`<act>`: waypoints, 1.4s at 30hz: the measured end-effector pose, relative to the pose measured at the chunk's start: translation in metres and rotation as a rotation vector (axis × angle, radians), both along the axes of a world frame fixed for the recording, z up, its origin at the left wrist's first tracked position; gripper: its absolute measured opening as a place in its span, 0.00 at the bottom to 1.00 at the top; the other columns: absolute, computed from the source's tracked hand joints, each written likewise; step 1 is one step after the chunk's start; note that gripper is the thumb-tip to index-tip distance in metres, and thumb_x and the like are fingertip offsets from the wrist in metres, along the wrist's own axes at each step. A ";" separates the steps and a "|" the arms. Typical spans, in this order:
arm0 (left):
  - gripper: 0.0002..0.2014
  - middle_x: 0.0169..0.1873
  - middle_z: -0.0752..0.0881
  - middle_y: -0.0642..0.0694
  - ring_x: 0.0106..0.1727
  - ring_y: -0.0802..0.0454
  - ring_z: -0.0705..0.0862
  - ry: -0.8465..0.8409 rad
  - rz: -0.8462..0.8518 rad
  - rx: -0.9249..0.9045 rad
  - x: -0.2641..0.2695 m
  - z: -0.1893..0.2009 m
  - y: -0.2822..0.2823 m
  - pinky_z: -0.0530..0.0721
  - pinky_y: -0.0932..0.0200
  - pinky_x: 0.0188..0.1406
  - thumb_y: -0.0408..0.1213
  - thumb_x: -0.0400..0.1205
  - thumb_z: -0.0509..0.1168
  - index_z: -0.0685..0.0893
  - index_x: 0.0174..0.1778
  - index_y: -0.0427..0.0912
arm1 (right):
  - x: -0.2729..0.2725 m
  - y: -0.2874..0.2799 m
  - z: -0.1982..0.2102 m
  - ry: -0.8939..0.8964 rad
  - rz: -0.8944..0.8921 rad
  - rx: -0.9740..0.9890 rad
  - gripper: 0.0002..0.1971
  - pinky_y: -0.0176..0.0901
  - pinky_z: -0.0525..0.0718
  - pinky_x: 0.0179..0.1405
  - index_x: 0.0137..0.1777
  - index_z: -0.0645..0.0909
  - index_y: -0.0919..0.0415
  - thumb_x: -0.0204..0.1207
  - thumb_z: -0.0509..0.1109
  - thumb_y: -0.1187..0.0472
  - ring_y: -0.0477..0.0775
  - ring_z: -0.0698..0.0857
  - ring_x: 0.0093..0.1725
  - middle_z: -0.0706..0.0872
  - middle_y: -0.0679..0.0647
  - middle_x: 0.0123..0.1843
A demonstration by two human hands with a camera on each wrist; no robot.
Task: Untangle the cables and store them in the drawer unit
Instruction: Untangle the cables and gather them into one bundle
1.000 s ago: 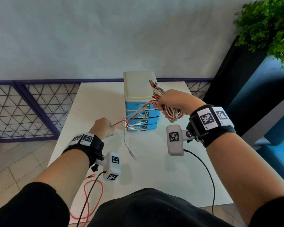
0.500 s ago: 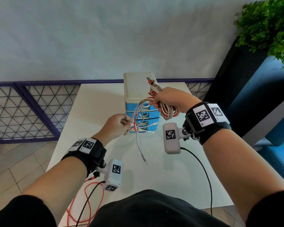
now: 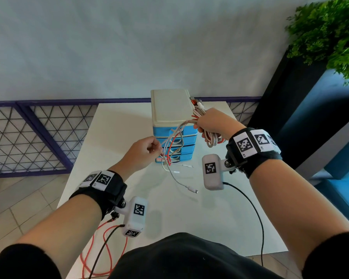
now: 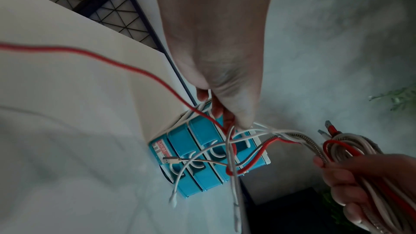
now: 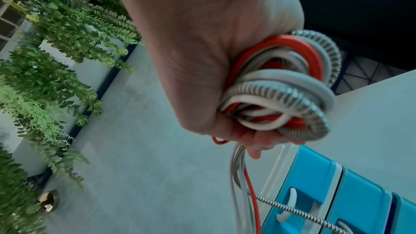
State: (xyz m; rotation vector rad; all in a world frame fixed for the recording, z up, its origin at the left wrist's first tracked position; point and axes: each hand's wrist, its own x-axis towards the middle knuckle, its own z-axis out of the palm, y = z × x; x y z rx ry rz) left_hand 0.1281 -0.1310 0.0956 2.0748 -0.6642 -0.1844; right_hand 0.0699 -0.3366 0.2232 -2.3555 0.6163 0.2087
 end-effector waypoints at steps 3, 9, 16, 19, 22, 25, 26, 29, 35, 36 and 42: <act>0.06 0.36 0.91 0.47 0.33 0.65 0.85 0.166 -0.028 -0.067 -0.005 0.007 -0.006 0.77 0.74 0.37 0.33 0.85 0.58 0.74 0.44 0.35 | 0.000 -0.001 -0.001 -0.002 -0.006 0.001 0.12 0.31 0.72 0.18 0.36 0.74 0.61 0.82 0.64 0.60 0.40 0.75 0.09 0.80 0.52 0.28; 0.06 0.38 0.92 0.45 0.39 0.52 0.78 0.288 -0.026 -0.140 -0.006 0.017 -0.010 0.75 0.56 0.47 0.37 0.87 0.54 0.72 0.47 0.40 | -0.002 -0.006 -0.004 0.023 -0.038 -0.019 0.11 0.28 0.72 0.12 0.39 0.74 0.63 0.83 0.61 0.61 0.41 0.74 0.08 0.80 0.53 0.29; 0.06 0.25 0.82 0.45 0.30 0.52 0.81 0.299 0.025 -0.353 0.003 0.017 -0.005 0.85 0.60 0.37 0.30 0.81 0.65 0.84 0.39 0.40 | 0.000 -0.012 -0.008 0.030 -0.060 -0.010 0.06 0.33 0.76 0.18 0.47 0.75 0.63 0.83 0.61 0.61 0.43 0.76 0.11 0.79 0.53 0.29; 0.08 0.26 0.76 0.40 0.26 0.51 0.73 0.240 0.011 -0.350 0.003 0.020 -0.006 0.77 0.62 0.29 0.27 0.81 0.65 0.81 0.36 0.40 | 0.002 -0.010 -0.012 0.024 -0.070 0.002 0.07 0.35 0.76 0.19 0.52 0.76 0.65 0.83 0.60 0.62 0.43 0.77 0.13 0.80 0.54 0.30; 0.09 0.26 0.72 0.42 0.25 0.54 0.69 0.193 -0.019 -0.335 0.003 0.020 -0.005 0.69 0.61 0.29 0.25 0.81 0.63 0.78 0.36 0.39 | 0.003 -0.009 -0.014 -0.013 -0.075 -0.010 0.07 0.32 0.75 0.15 0.54 0.76 0.65 0.83 0.59 0.63 0.46 0.79 0.21 0.79 0.53 0.31; 0.09 0.27 0.70 0.47 0.25 0.59 0.67 0.185 -0.034 -0.303 0.002 0.022 -0.005 0.67 0.62 0.29 0.28 0.82 0.63 0.78 0.37 0.41 | 0.001 -0.009 -0.014 -0.055 -0.090 -0.008 0.05 0.25 0.68 0.07 0.49 0.74 0.64 0.83 0.59 0.64 0.46 0.76 0.20 0.78 0.53 0.29; 0.08 0.26 0.72 0.53 0.25 0.61 0.67 0.164 -0.038 -0.274 0.001 0.023 -0.004 0.68 0.63 0.30 0.29 0.83 0.63 0.78 0.38 0.42 | 0.000 -0.009 -0.015 -0.059 -0.090 -0.001 0.04 0.24 0.67 0.07 0.49 0.73 0.65 0.83 0.58 0.65 0.46 0.76 0.20 0.77 0.53 0.29; 0.06 0.23 0.76 0.60 0.25 0.64 0.71 0.082 -0.043 -0.205 -0.002 0.025 -0.003 0.69 0.63 0.33 0.31 0.83 0.62 0.78 0.40 0.40 | 0.001 -0.008 -0.018 -0.068 -0.082 -0.009 0.04 0.26 0.68 0.08 0.49 0.73 0.65 0.83 0.58 0.65 0.45 0.76 0.21 0.77 0.52 0.29; 0.15 0.21 0.78 0.42 0.26 0.49 0.83 0.170 -0.180 -0.009 -0.002 0.006 0.005 0.82 0.52 0.37 0.46 0.86 0.54 0.73 0.37 0.43 | 0.006 -0.004 -0.023 -0.113 -0.104 -0.036 0.05 0.36 0.73 0.19 0.52 0.75 0.64 0.81 0.60 0.63 0.48 0.78 0.25 0.79 0.53 0.31; 0.18 0.22 0.81 0.43 0.31 0.46 0.87 0.211 -0.211 0.040 -0.003 0.003 0.005 0.83 0.48 0.45 0.50 0.85 0.52 0.74 0.35 0.41 | 0.006 -0.004 -0.022 -0.117 -0.098 -0.035 0.05 0.35 0.72 0.18 0.52 0.74 0.63 0.81 0.60 0.63 0.48 0.78 0.24 0.79 0.53 0.31; 0.07 0.35 0.83 0.48 0.38 0.50 0.78 0.057 -0.230 0.266 -0.001 -0.010 0.012 0.79 0.51 0.49 0.39 0.75 0.68 0.79 0.40 0.40 | 0.005 -0.001 -0.023 -0.105 -0.073 -0.045 0.05 0.37 0.74 0.20 0.52 0.74 0.65 0.81 0.59 0.65 0.48 0.77 0.24 0.78 0.53 0.31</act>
